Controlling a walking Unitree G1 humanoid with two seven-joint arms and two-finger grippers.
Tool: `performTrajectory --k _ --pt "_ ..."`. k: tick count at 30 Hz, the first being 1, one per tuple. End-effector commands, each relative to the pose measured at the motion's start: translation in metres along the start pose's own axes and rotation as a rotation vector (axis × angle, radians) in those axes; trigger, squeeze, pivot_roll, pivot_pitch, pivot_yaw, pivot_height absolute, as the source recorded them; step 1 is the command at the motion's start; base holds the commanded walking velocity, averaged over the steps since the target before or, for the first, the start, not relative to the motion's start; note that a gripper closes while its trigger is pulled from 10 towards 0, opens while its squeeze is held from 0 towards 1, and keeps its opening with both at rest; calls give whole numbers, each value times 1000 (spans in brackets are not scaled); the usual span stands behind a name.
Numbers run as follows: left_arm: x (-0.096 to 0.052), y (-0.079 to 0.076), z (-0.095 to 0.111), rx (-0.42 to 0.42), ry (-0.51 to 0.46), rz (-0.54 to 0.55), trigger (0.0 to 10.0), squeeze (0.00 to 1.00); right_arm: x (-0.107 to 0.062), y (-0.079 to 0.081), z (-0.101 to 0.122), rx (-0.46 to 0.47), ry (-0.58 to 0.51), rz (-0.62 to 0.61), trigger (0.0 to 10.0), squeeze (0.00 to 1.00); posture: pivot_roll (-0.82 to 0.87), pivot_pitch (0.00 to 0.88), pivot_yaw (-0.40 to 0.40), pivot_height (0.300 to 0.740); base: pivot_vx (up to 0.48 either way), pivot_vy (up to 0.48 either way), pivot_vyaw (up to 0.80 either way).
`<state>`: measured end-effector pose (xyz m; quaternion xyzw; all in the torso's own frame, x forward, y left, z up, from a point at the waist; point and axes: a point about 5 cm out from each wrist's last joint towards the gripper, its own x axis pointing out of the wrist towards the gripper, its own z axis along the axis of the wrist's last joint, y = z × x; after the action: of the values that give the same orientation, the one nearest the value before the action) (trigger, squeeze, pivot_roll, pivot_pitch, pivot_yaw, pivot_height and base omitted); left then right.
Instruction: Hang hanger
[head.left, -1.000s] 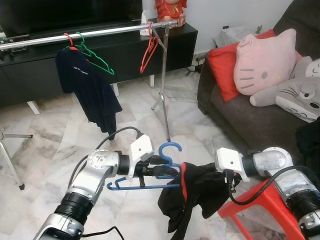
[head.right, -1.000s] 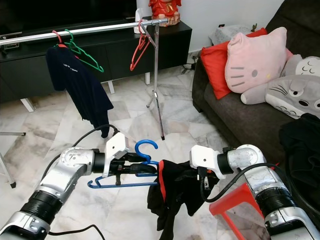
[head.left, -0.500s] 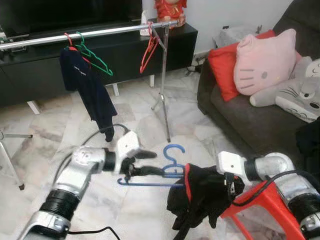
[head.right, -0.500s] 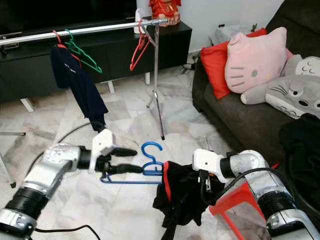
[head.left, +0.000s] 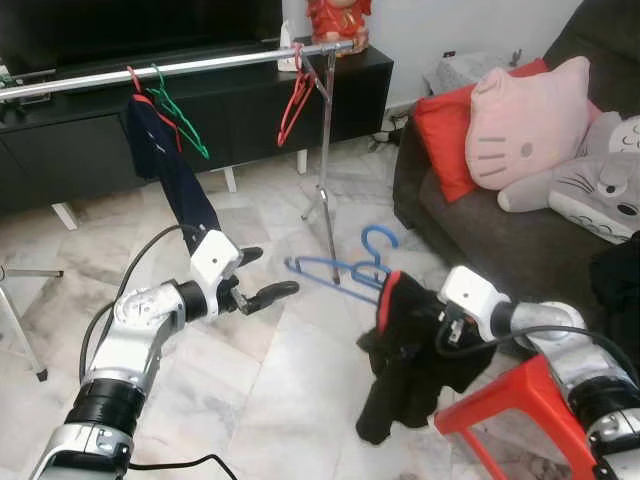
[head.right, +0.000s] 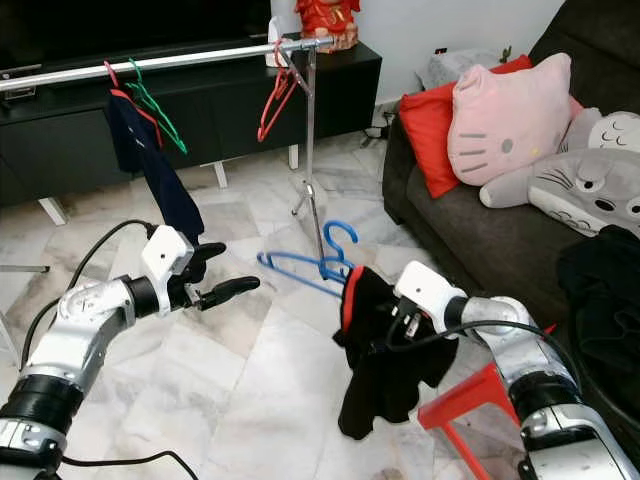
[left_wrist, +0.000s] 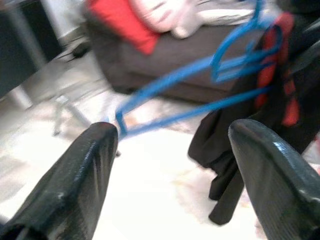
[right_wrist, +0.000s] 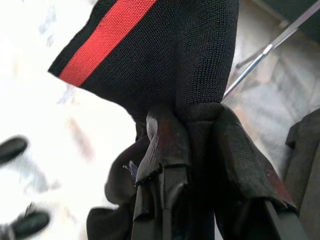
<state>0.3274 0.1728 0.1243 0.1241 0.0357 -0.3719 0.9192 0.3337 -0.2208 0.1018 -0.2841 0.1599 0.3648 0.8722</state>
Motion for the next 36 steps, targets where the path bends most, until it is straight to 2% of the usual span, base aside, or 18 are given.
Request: performTrajectory --k 1,3,6,13,14,19,23,26,32,36 --pt "-2 -2 -14 -1 30 79 10000 0 2 -15 34 -26 -122 -59 0 0 -90 25 -31 740 0 0 0" --pt "-2 -3 -16 0 30 100 10000 0 3 -16 38 -27 -131 -65 0 0 -90 25 -31 740 0 0 0" --pt "0 -5 -29 -30 34 226 10000 0 5 -23 61 -74 -178 -80 0 0 -90 18 -30 740 0 0 0" --pt "7 -24 -55 -25 113 259 10000 0 5 -27 97 -119 -261 -76 0 0 -97 24 -27 740 0 0 0" --pt "7 -24 -55 -25 113 259 10000 0 5 -27 97 -119 -261 -76 0 0 -97 24 -27 740 0 0 0" --pt "14 -34 -63 71 151 262 10000 0 6 -21 118 -134 -299 -20 0 0 -98 38 -24 740 0 0 0" --pt "20 -41 -70 180 201 261 10000 0 5 -12 140 -171 -336 34 0 0 -109 50 -16 740 0 0 0" --pt "20 -40 -71 185 207 286 10000 0 5 -8 146 -185 -351 58 0 0 -110 51 -14 740 0 0 0" --pt "27 -40 -68 236 194 333 10000 0 3 17 162 -203 -394 153 0 0 -114 59 -11 740 0 0 0" --pt "29 -41 -67 267 192 336 10000 0 2 23 166 -208 -403 181 0 0 -114 59 -11 740 0 0 0"
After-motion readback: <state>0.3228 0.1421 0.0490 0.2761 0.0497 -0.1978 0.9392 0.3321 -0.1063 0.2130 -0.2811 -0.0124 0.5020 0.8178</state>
